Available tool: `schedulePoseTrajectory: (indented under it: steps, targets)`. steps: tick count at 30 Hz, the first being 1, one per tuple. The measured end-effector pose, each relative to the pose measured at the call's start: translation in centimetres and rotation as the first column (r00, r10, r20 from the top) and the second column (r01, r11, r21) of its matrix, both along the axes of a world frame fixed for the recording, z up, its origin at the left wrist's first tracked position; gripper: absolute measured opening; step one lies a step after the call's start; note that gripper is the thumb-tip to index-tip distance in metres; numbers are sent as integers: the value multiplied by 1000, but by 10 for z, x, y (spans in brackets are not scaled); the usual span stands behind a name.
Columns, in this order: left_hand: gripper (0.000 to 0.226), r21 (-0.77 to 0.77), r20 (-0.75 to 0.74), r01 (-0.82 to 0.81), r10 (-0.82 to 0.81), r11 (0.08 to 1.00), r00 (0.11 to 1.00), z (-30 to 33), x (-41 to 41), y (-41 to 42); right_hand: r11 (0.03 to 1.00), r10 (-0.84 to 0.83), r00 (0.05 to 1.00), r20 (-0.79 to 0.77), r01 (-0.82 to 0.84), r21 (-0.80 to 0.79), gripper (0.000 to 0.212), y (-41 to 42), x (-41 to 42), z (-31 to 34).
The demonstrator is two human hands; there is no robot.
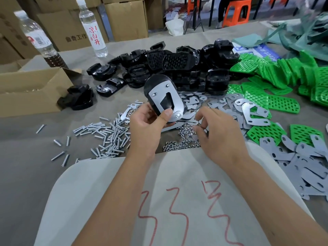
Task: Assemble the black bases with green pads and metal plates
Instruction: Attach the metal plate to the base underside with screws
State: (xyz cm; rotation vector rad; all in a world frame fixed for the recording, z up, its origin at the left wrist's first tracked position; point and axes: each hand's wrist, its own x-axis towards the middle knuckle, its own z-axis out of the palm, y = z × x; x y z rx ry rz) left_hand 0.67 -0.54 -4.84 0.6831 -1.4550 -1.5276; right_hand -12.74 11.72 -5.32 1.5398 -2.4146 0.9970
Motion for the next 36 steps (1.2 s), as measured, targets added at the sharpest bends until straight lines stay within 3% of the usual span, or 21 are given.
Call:
schedulePoseTrajectory:
  steps: [5, 11, 16, 19, 23, 26, 30, 36]
  targets:
    - [15, 0, 14, 24, -24, 1000, 1000, -1, -2, 3, 1000, 7, 1000, 1, -7, 21, 19, 7, 3, 5]
    - [10, 127, -78, -31, 41, 991, 996, -1, -3, -4, 898, 322, 942, 90, -335, 285, 13, -16, 8, 26]
    - [12, 157, -88, -21, 35, 987, 995, -4, -8, -6, 892, 341, 923, 178, -377, 247, 10, -23, 7, 22]
    - [14, 174, -68, -40, 52, 984, 996, -5, -11, -8, 931, 287, 936, 202, -323, 172, 16, -21, 6, 15]
    - [19, 89, 69, -97, 91, 991, 993, -6, -11, -8, 959, 254, 921, 295, -200, -201, 15, -26, 12, 12]
    - [23, 8, 127, -113, 111, 994, 986, -3, -12, -4, 925, 260, 888, 379, -115, -363, 14, -34, 13, 14]
    - [21, 37, 116, -131, 126, 991, 985, -3, -14, -6, 902, 277, 765, 581, 1, -431, 18, -41, 13, 14]
    - [18, 19, 164, -117, 112, 993, 980, -1, -15, -4, 913, 261, 787, 559, -14, -408, 15, -37, 15, 12]
